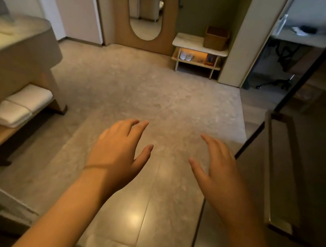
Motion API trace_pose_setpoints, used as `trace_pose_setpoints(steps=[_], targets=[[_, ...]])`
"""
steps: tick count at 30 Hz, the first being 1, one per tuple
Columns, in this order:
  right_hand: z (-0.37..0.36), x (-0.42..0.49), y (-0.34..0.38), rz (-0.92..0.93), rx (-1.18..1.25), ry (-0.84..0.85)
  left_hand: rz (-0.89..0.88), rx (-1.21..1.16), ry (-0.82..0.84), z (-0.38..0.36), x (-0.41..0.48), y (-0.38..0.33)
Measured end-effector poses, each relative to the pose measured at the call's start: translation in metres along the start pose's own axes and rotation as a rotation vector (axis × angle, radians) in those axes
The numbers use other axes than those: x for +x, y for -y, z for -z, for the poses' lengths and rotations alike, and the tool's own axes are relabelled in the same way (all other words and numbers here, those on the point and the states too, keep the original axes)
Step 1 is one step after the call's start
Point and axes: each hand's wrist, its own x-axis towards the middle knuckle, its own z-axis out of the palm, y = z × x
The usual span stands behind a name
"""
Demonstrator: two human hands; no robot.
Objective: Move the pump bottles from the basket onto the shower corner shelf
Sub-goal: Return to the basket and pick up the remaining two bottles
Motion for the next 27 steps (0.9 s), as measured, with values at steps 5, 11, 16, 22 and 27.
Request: trace_pose_setpoints(steps=[5,11,16,22,27], targets=[[-0.016,0.055,-0.023,0.0,0.029,0.023,0.057,0.025,0.021,-0.023,0.042,0.005],[-0.049,0.105,-0.036,-0.023,0.056,0.074,0.077,-0.014,-0.017,-0.043,0.089,0.034],[-0.068,0.167,-0.041,-0.027,0.05,0.063,-0.048,-0.115,-0.227,-0.06,0.147,0.064],[-0.094,0.269,-0.042,-0.031,-0.07,0.035,-0.063,-0.132,-0.218,-0.081,0.244,0.113],[-0.107,0.331,-0.055,-0.087,-0.102,0.011,-0.061,-0.13,-0.144,-0.102,0.318,0.137]])
